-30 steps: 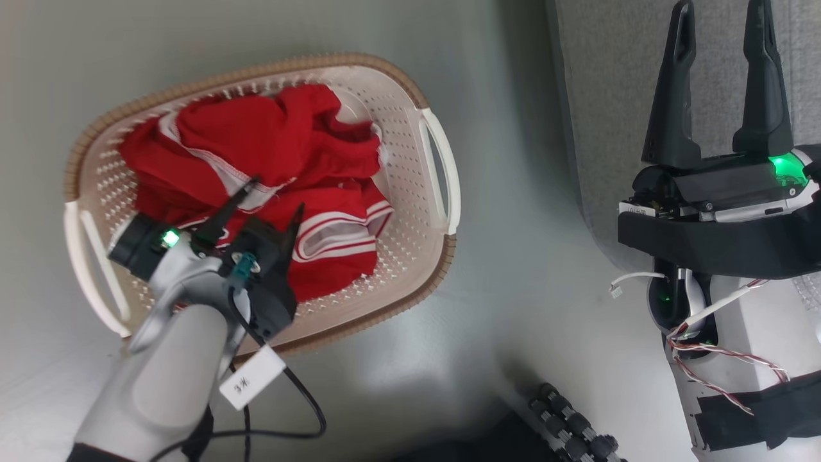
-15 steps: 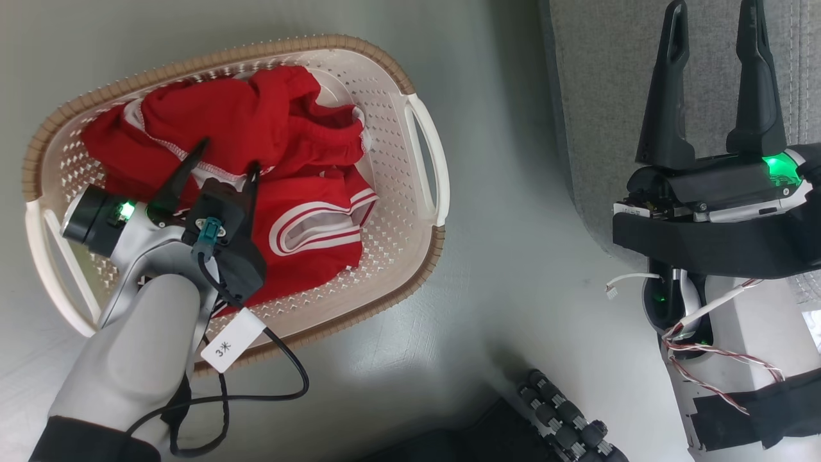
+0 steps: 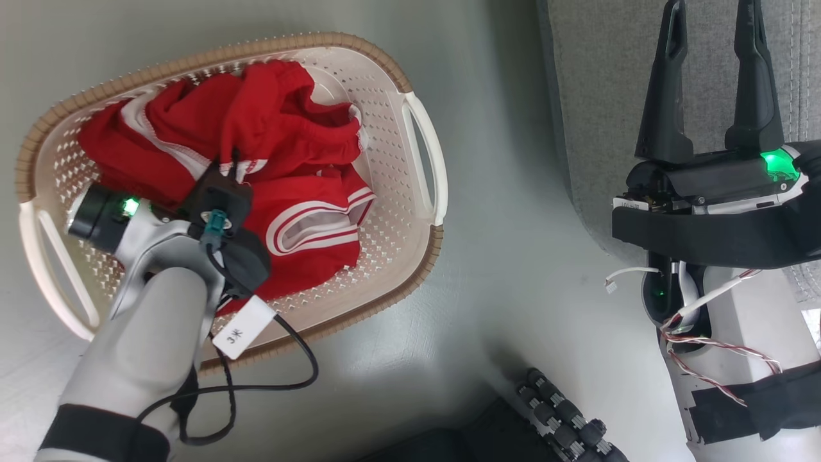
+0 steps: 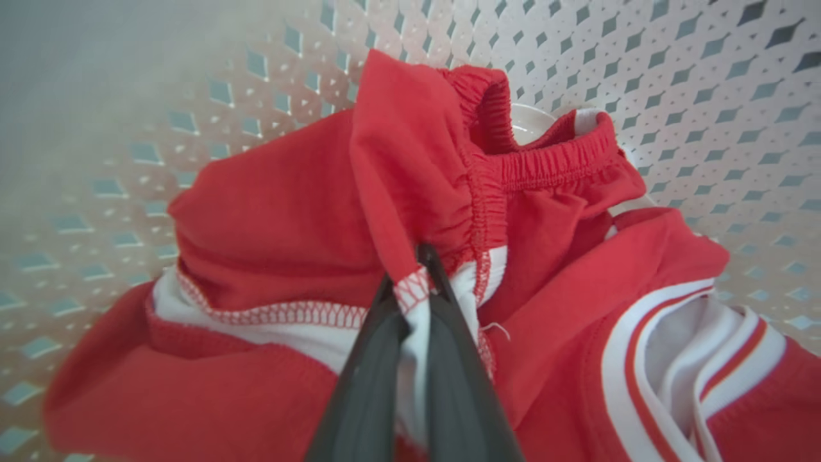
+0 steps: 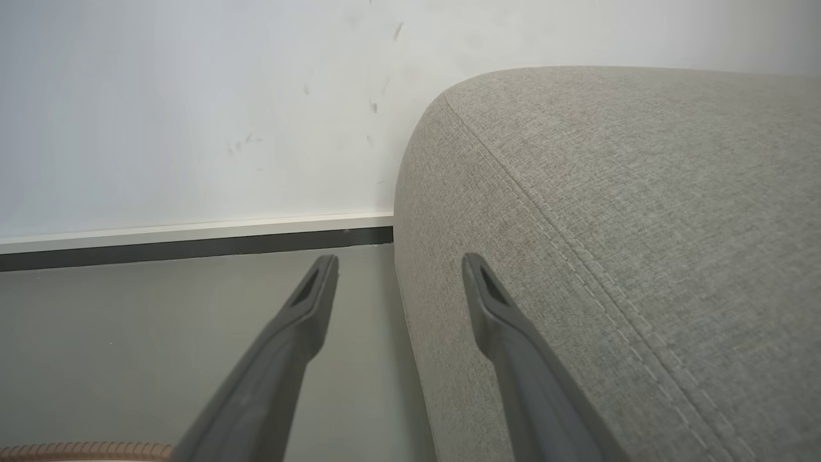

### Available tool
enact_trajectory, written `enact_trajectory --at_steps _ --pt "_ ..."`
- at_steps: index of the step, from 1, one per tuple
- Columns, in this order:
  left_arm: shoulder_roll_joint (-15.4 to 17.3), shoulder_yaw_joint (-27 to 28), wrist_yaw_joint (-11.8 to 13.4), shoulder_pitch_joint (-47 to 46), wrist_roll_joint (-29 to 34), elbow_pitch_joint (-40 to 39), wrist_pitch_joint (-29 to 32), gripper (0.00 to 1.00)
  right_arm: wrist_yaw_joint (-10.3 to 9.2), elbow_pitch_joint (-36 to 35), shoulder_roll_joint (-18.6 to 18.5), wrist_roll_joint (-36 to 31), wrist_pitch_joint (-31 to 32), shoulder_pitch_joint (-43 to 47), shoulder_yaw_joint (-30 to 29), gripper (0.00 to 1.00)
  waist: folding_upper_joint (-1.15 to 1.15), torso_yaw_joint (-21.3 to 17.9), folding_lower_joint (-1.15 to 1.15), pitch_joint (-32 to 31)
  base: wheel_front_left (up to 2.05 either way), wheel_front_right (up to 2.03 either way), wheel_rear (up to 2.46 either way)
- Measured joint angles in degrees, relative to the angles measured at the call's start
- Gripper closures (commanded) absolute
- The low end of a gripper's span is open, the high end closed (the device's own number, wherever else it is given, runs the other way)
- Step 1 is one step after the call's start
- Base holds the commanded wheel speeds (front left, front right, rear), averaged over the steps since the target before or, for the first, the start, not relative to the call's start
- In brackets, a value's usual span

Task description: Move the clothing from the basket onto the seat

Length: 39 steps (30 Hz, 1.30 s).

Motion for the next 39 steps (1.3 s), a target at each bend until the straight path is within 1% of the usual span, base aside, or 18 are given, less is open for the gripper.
enact_trajectory --at_steps 7,14,17,22,27,31,39 --pt "-2.0 -0.7 -0.1 -0.9 -0.1 0.6 -1.5 1.0 0.2 1.8 0.1 -0.5 0.0 0.0 -0.3 0.0 0.0 1.1 0.0 -1.7 0.0 0.0 0.0" --pt "-4.8 -1.0 -2.9 -0.7 -2.2 0.8 -2.5 1.0 0.8 4.6 0.1 -1.1 0.0 0.0 -1.1 0.0 0.0 2.7 0.0 -4.7 0.0 0.0 0.0" --pt "-5.4 -1.5 -4.1 -0.4 -2.6 0.6 -3.0 1.0 1.03 6.1 0.1 -1.2 0.0 0.0 -1.3 0.0 0.0 3.6 0.0 -6.3 0.0 0.0 0.0" --pt "-6.5 -1.6 -6.6 1.5 -5.5 0.0 -3.0 1.0 1.96 8.4 0.0 -1.7 0.0 0.0 -1.5 0.0 0.0 5.2 -0.01 -9.7 0.0 0.0 0.0" --pt "-6.8 -2.4 -7.7 2.0 -6.3 -1.7 -3.0 1.0 2.53 10.4 -0.4 -2.2 0.0 0.1 -1.6 0.0 0.0 6.8 -0.01 -13.5 0.0 0.0 0.0" --pt "-7.2 -2.3 -8.6 2.2 -9.0 -4.1 -3.0 1.0 3.05 11.8 -0.7 -2.2 0.0 0.1 -1.8 0.0 0.0 8.0 -0.01 -16.7 0.0 0.0 0.0" --pt "-7.3 -2.5 -9.1 3.5 -11.8 -8.0 -3.0 1.0 3.99 15.1 -0.7 -2.5 0.0 2.1 -1.6 0.0 0.0 10.3 -0.01 -23.5 0.0 0.0 0.0"
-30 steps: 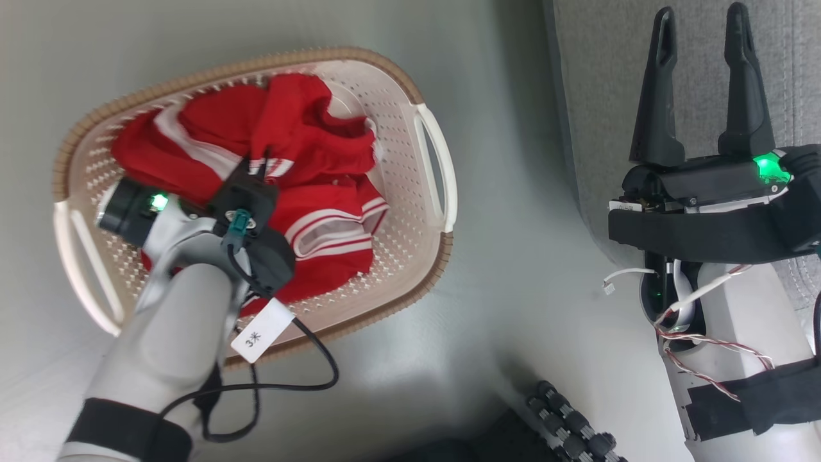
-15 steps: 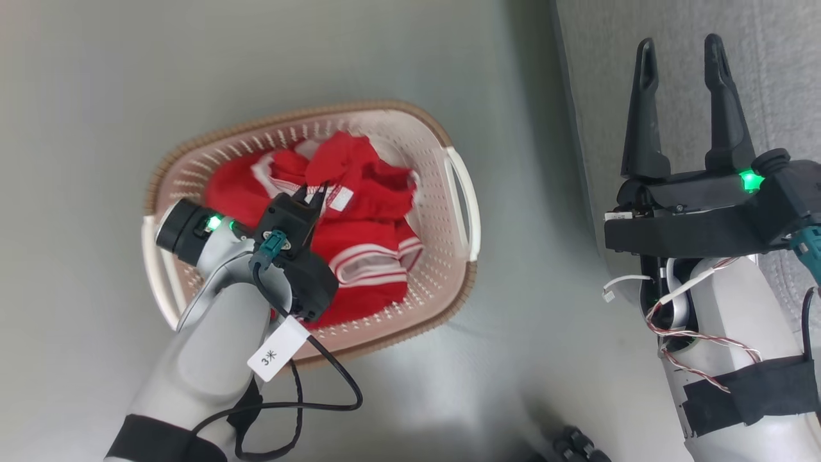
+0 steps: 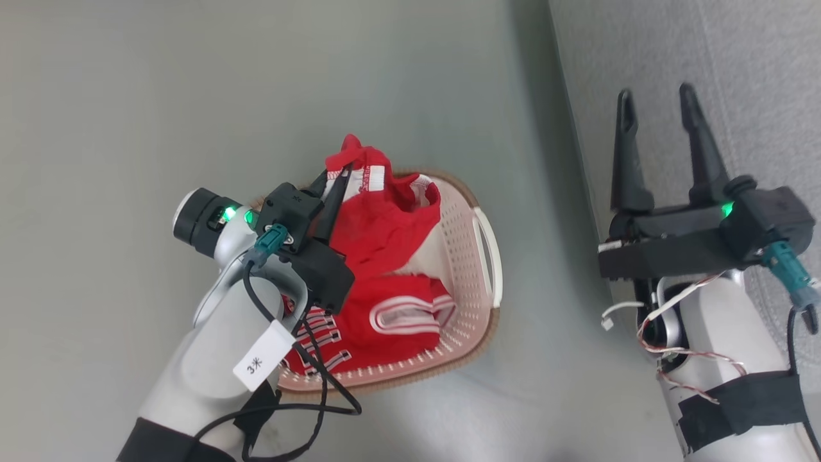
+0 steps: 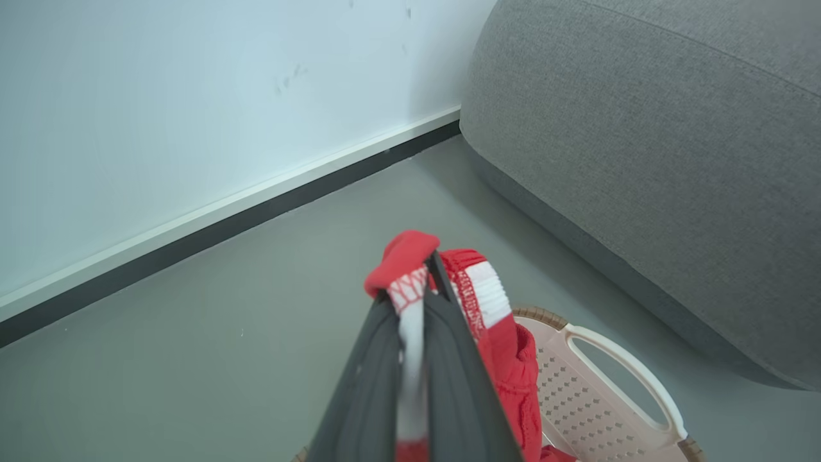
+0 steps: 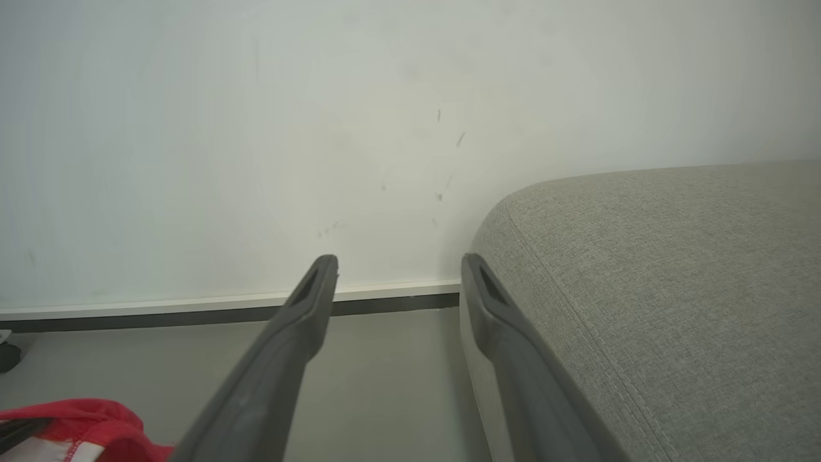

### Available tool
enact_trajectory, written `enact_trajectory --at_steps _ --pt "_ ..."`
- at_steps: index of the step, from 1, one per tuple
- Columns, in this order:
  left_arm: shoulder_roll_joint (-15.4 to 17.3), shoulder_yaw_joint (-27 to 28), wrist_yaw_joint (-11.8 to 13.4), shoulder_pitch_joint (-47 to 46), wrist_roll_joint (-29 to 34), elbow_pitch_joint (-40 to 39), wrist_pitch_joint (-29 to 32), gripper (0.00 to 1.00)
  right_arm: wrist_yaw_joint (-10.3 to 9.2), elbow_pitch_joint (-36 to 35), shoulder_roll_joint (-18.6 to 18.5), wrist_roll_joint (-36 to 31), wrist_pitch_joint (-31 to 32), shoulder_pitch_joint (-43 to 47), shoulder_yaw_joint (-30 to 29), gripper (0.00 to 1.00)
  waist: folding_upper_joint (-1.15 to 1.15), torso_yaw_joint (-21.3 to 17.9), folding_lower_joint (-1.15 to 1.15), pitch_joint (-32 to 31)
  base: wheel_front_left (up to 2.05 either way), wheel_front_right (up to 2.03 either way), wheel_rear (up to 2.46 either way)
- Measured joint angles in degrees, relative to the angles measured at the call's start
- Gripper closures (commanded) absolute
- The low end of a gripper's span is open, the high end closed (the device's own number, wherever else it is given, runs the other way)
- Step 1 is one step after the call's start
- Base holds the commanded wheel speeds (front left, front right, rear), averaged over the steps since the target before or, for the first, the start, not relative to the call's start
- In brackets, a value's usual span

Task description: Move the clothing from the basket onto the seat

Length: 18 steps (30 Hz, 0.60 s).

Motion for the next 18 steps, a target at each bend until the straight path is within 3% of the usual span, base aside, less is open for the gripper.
enact_trajectory --at_steps 10,18 --pt "-0.1 -0.3 -0.5 2.1 -2.5 -3.3 0.0 1.0 1.29 3.7 0.1 0.0 0.0 2.4 0.9 0.0 0.0 1.9 0.0 -8.7 0.0 0.0 0.0" --pt "1.9 -0.5 -0.5 4.3 -3.8 -5.8 0.0 1.0 2.07 7.0 0.2 0.5 0.0 5.6 1.8 0.0 0.0 2.7 0.0 -16.5 0.0 0.0 0.0"
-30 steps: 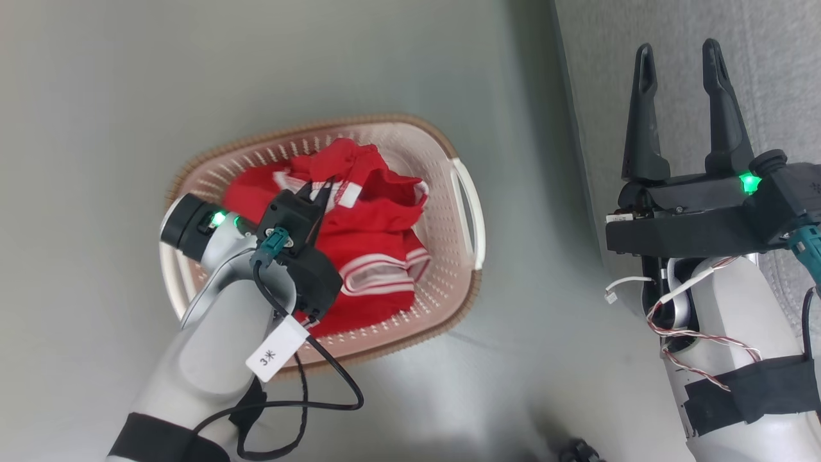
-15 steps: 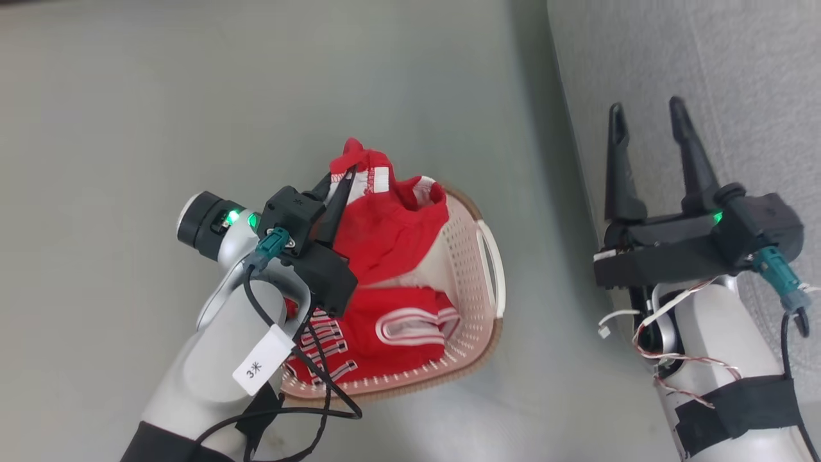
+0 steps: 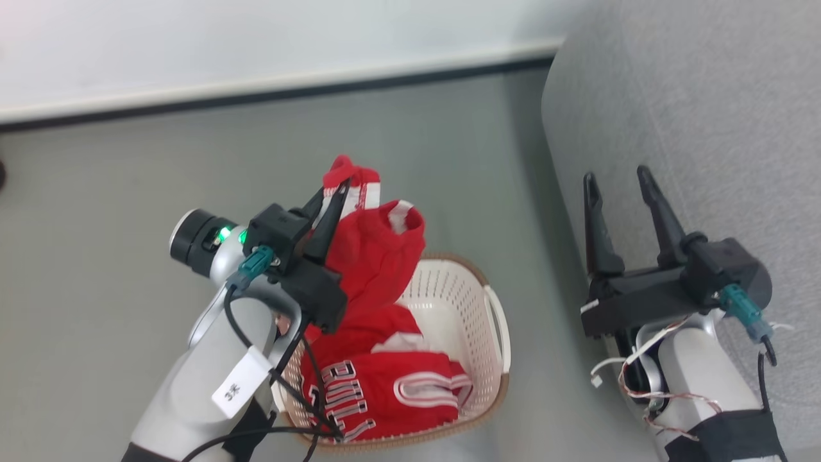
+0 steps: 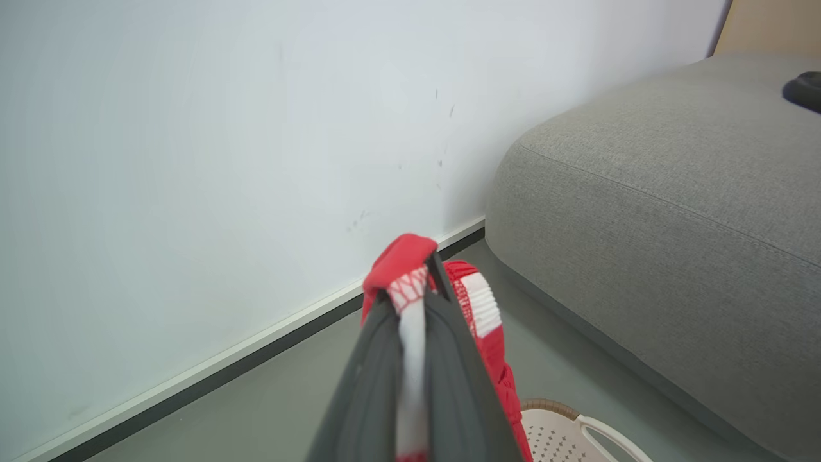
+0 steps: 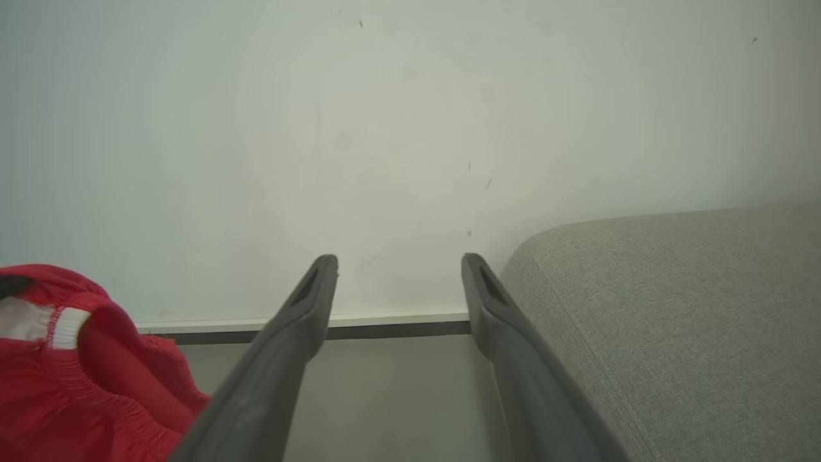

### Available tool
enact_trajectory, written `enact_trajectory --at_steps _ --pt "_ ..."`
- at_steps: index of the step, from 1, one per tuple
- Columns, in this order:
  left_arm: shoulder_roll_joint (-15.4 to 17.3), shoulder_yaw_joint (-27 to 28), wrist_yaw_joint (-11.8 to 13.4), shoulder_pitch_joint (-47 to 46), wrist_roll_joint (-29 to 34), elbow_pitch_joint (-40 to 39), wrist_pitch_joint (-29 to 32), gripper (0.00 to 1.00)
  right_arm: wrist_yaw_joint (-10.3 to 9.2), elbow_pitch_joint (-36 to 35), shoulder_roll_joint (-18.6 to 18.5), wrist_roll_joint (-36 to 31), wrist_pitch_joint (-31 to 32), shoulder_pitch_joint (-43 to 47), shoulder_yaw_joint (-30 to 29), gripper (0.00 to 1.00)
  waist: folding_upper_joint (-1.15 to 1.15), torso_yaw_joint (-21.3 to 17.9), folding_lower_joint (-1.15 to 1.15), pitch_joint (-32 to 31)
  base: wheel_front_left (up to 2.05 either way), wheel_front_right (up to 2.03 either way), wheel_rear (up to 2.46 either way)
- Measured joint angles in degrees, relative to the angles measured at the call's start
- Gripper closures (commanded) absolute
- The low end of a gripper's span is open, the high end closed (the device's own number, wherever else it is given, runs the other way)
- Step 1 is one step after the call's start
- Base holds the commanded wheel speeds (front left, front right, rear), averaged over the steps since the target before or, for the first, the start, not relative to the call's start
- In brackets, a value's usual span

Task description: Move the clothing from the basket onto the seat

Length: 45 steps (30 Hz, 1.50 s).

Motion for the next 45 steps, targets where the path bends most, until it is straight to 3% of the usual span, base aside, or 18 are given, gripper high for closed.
enact_trajectory --at_steps 11,24,35,41,45 --pt "1.2 -2.0 0.0 3.1 -2.2 -2.2 0.0 1.0 1.04 2.8 0.2 0.6 0.0 4.2 1.6 0.0 0.0 0.2 0.0 -8.7 0.0 0.0 0.0" --pt "1.0 -5.2 -0.4 8.5 -7.0 -7.0 0.6 1.0 4.1 5.1 0.3 1.5 0.0 9.3 5.9 0.0 0.0 0.3 0.0 -19.0 0.0 0.0 0.0" --pt "1.0 -7.8 -0.4 9.7 -8.2 -13.1 3.2 1.0 7.49 10.2 0.4 1.6 0.8 7.3 15.7 0.0 0.01 0.9 0.01 -22.1 0.0 0.0 0.0" --pt "1.3 -8.6 -0.4 10.5 -8.8 -15.4 5.0 1.0 7.55 14.3 0.3 1.7 2.1 3.7 20.9 0.0 0.01 1.5 0.01 -22.3 0.0 0.0 0.0" --pt "1.3 -9.8 -0.4 10.5 -9.7 -16.7 5.9 1.0 7.55 15.6 -1.0 4.1 2.5 0.3 27.8 0.0 0.01 2.0 0.01 -22.3 0.0 0.0 0.0"
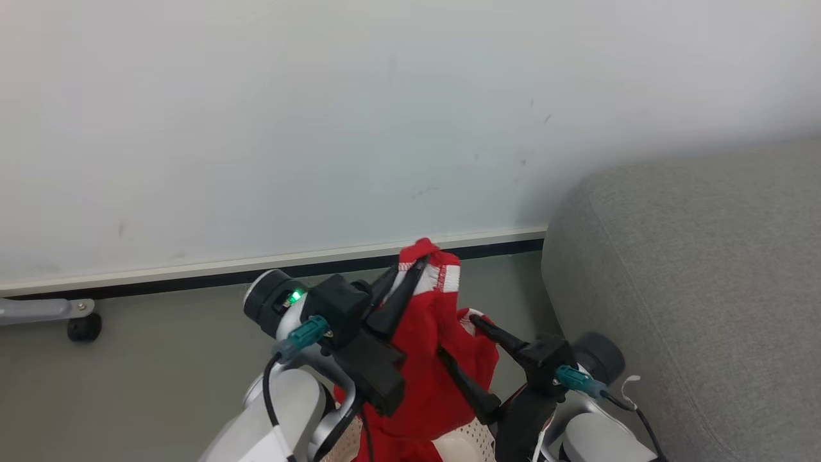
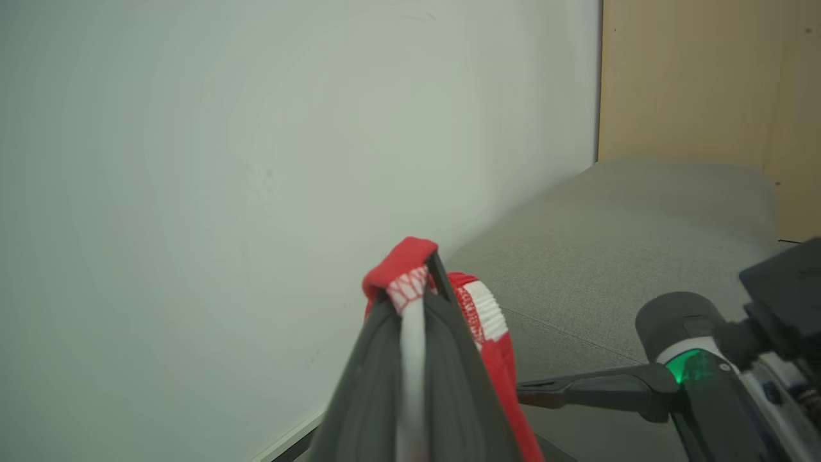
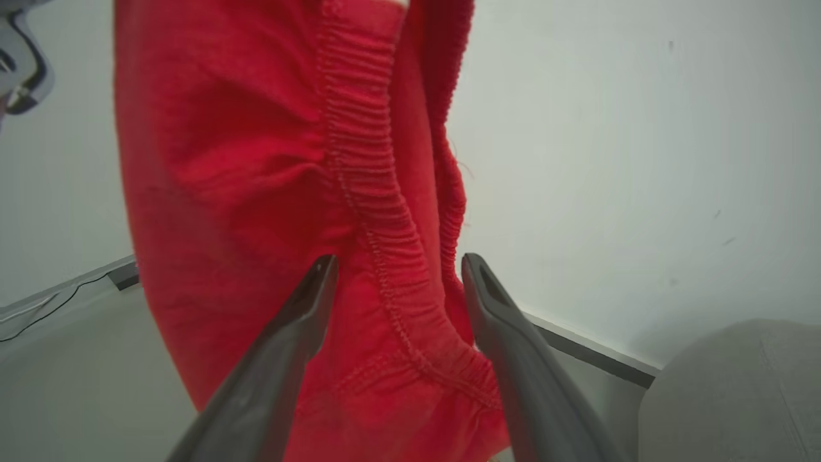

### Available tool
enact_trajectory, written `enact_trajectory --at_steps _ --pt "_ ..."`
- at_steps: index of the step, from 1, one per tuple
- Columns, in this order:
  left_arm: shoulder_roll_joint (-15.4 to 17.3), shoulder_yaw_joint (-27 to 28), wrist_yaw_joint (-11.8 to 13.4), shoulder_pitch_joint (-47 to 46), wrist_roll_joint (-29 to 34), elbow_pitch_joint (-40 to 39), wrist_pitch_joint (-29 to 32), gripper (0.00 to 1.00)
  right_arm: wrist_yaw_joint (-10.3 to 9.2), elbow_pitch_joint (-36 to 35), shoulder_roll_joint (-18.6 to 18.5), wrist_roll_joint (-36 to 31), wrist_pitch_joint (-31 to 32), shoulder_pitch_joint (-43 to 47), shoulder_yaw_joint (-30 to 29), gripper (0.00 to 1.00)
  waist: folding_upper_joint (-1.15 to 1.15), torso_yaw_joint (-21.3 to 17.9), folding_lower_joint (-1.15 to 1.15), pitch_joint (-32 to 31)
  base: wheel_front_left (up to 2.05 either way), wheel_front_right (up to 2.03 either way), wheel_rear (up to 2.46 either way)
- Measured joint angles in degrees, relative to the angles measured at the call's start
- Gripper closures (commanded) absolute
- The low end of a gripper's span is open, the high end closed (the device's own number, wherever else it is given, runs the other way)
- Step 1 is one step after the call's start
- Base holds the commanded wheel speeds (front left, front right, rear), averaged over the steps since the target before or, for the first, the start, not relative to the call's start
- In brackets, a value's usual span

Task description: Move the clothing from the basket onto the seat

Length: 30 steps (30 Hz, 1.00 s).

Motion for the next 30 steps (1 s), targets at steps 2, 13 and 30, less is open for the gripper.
enact_trajectory --at_steps 2,13,30 --pt "0.0 -0.6 0.0 0.0 -0.1 -0.6 0.5 1.0 0.0 0.8 -1.3 0.9 0.0 -1.5 3.4 0.0 0.0 0.4 0.0 0.0 0.0 0.0 0.0" --pt "0.6 -0.8 0.0 0.0 -1.1 -3.4 2.7 1.0 0.0 4.2 -3.8 7.4 -0.5 -8.3 19.0 0.0 0.0 1.7 0.0 0.1 0.0 0.0 0.0" --pt "2.2 0.1 0.5 1.6 -2.2 -5.4 4.6 1.0 0.01 6.7 -3.5 16.4 -1.5 -13.5 26.3 1.0 0.0 0.7 0.0 0.9 0.0 0.0 0.0"
